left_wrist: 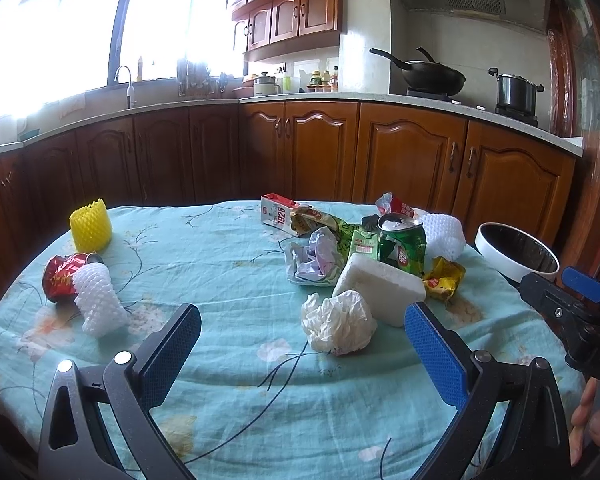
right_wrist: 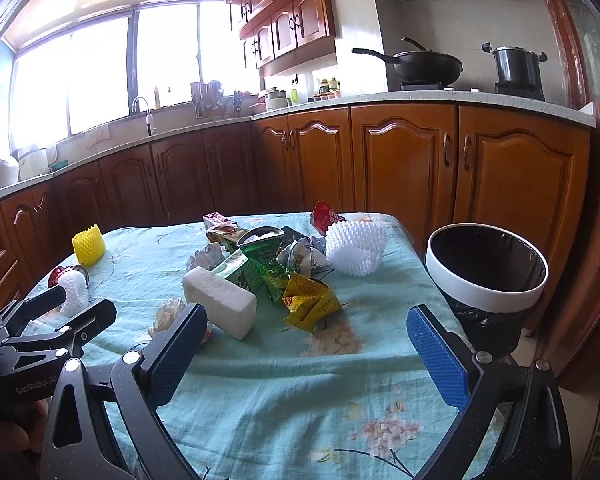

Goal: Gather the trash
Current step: 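Grasp the crumpled white tissue with the left tool while the right tool grasps the yellow wrapper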

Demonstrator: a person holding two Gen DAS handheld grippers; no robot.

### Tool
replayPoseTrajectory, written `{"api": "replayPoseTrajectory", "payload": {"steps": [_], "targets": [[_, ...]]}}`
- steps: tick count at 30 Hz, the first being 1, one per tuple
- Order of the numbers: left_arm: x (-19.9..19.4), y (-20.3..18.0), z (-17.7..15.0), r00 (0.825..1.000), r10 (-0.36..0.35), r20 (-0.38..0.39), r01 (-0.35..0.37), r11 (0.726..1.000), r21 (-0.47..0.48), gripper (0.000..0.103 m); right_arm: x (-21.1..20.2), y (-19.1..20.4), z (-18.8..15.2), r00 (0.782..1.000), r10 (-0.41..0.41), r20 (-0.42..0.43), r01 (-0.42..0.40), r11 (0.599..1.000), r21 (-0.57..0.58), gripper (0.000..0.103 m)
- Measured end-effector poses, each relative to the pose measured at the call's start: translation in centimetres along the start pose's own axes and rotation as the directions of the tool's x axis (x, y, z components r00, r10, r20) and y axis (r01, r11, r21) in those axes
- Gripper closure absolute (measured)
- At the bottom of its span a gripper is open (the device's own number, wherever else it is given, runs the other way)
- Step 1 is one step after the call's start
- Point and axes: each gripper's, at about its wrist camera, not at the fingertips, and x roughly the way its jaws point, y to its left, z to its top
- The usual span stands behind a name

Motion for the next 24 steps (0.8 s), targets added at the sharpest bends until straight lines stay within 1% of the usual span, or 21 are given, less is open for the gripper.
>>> {"api": "replayPoseTrajectory", "payload": {"steps": [6,10,17,21,24], "targets": [[0.7,0.0,0.1,1.000,-0.004,-0.021,0.004,1.000,-0.001,0.001,0.7,-0.1,0.1,1.000,0.010,-0.017,-0.010,1.000,0.007,0.002],[1.5,0.0,0.2,0.999,-0.009,-0.044,0.009,1.000,0.000,0.001,1.8,-0.4,0.1,0.999,0.026,-0.044,-0.025,0.999,0.022,0.002],[3.8,0.1,0.7,0.993,-0.024,-0.117,0.023,1.000,-0.014,0.001,4.1,-1.5,-0.1,0.992,0.058,-0.108,-0.050,0.996,0.072,0.003],[5.4,0.3,1.2,0.985,-0.046,-0.165,0.040,0.998,-0.038,0.002,5.6,-1.9,0.4,0.988,0.065,-0.141,-0.054,0.995,0.081,0.008],[6.8,0.4,1.5,0.978,-0.063,-0.199,0.055,0.997,-0.049,0.004,6.9,-2.1,0.7,0.983,0.070,-0.169,-0.056,0.995,0.086,0.015]]}}
